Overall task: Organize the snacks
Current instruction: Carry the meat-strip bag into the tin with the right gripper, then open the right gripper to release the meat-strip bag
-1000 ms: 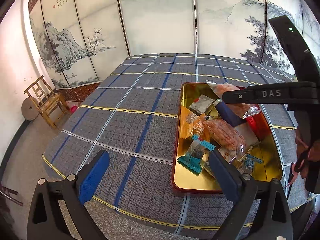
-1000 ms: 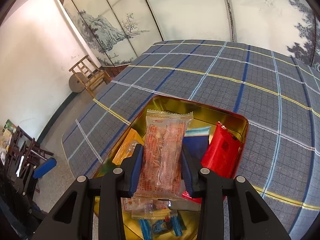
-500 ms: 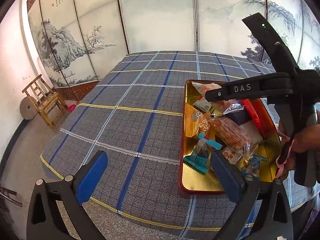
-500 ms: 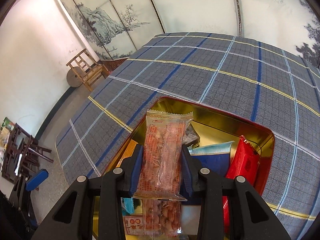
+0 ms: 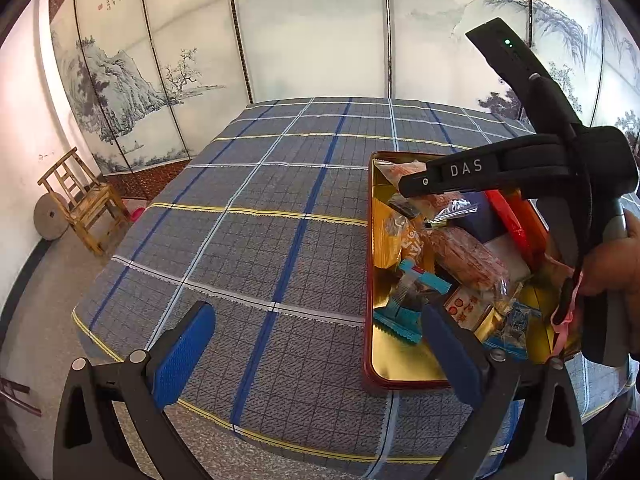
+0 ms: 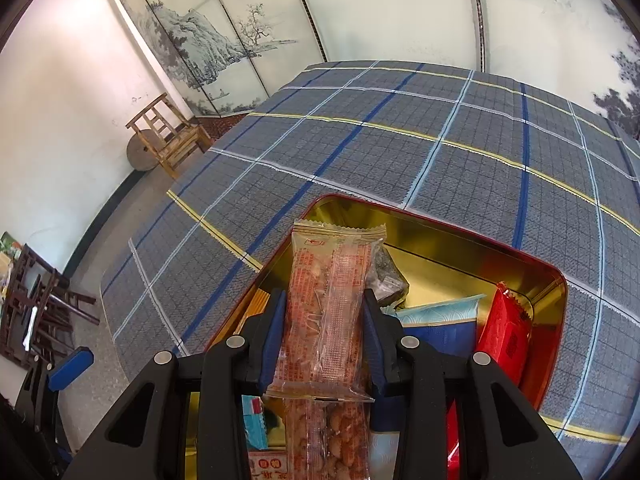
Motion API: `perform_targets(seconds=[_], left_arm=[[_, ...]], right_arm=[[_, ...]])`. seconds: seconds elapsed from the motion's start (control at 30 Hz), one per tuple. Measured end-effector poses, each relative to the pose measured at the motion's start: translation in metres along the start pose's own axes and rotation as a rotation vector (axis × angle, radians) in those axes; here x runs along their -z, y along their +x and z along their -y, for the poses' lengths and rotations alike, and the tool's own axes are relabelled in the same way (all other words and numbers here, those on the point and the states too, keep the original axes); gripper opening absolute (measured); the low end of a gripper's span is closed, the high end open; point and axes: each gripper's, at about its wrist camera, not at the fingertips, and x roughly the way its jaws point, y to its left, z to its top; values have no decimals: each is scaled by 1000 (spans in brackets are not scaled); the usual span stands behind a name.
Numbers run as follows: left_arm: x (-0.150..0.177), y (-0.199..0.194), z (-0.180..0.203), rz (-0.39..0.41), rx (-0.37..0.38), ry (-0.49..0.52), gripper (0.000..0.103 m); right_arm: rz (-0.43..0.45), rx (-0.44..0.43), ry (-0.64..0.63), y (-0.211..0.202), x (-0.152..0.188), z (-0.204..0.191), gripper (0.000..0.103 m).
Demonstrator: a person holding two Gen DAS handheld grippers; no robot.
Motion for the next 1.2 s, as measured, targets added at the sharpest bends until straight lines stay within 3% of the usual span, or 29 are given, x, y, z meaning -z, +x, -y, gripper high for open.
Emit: perform_targets(seconds=[0.7,1.0,1.2], left_arm=[[4,8,-3,-11,-9,-8,101],[4,4,-2,3,-16,-4,102],[2,-11,0,49,-44,1,102]], right_arm=[[-7,20,-14,8,1,-3,38],[63,20,-16,-12,5,-5,39],[175,32,-59,-52,23,-15,43]])
